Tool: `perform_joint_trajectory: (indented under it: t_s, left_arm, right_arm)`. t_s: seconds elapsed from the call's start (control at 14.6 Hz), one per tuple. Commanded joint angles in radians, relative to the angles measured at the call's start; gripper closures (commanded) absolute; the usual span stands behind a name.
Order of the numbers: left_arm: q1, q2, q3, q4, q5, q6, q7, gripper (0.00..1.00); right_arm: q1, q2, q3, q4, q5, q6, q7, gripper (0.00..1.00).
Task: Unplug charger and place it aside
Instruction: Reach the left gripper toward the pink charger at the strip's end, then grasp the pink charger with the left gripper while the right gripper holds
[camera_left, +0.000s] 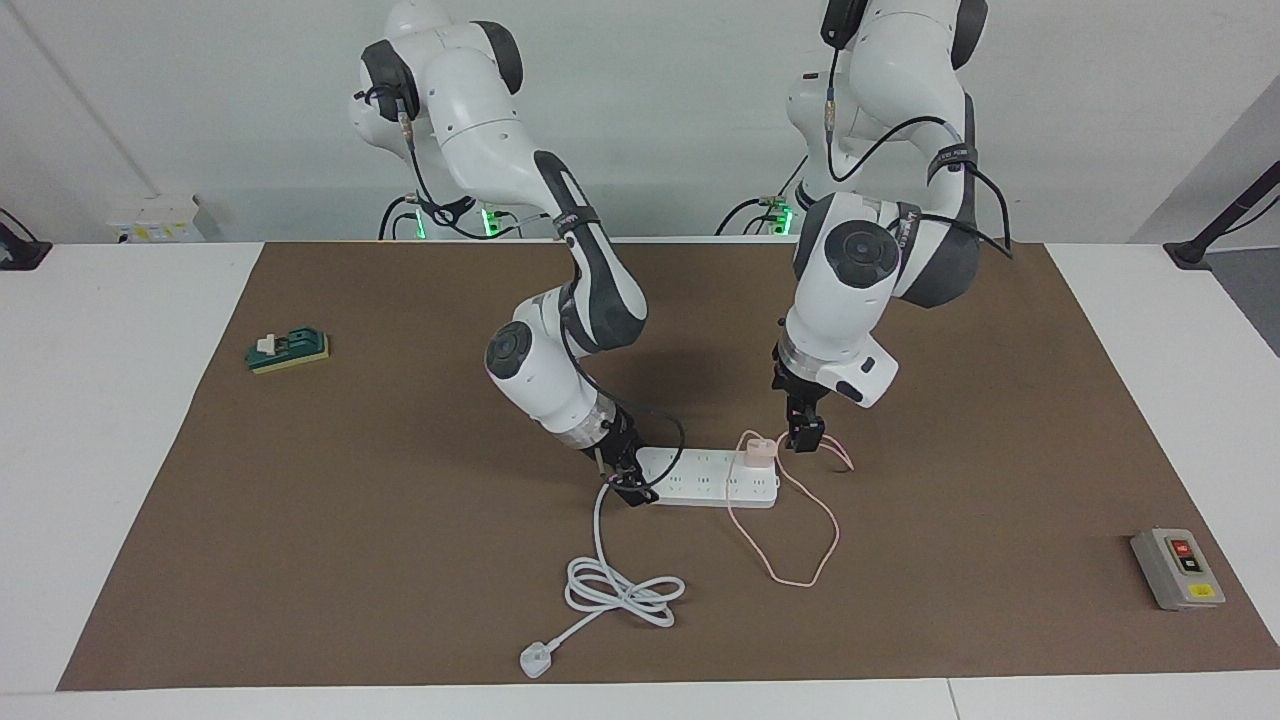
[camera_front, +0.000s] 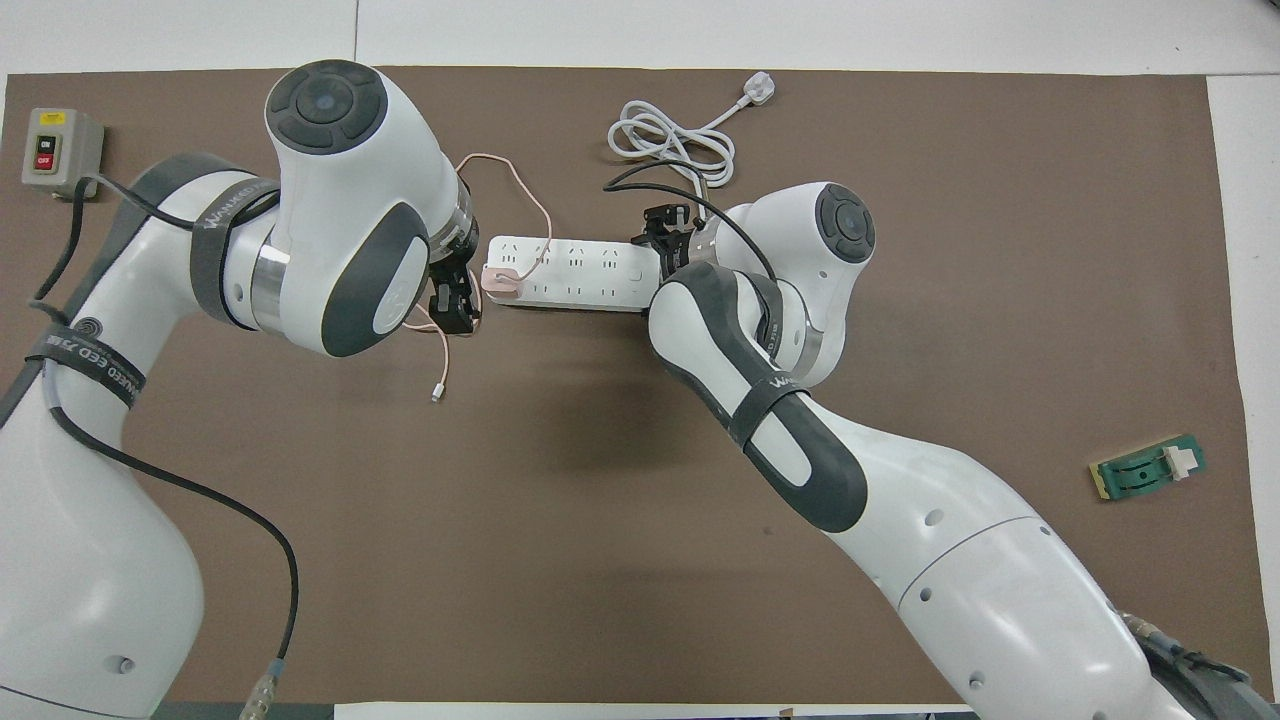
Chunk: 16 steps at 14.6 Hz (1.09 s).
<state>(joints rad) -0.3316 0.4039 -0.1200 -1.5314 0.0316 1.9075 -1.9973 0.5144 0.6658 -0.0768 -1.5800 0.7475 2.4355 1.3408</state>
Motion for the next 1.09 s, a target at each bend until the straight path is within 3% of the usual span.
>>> perform_joint_trajectory:
  t_s: [0.0,0.48,1.02]
  left_arm:
    - [-0.032,0.048,0.017,0.027,-0.001,0.030,-0.031,0.00]
    - [-0.038,0.082,0.019,-0.002,0.047,0.156,-0.028,0.00]
    - [-0.041,0.078,0.016,-0.085,0.088,0.180,-0.021,0.00]
  right_arm:
    - [-0.010,0.023,0.011,0.014,0.043,0.040,-0.057,1.00]
    - [-0.011,0.023,0.011,0.012,0.043,0.040,-0.057,1.00]
    - [-0.011,0.023,0.011,0.012,0.043,0.040,-0.057,1.00]
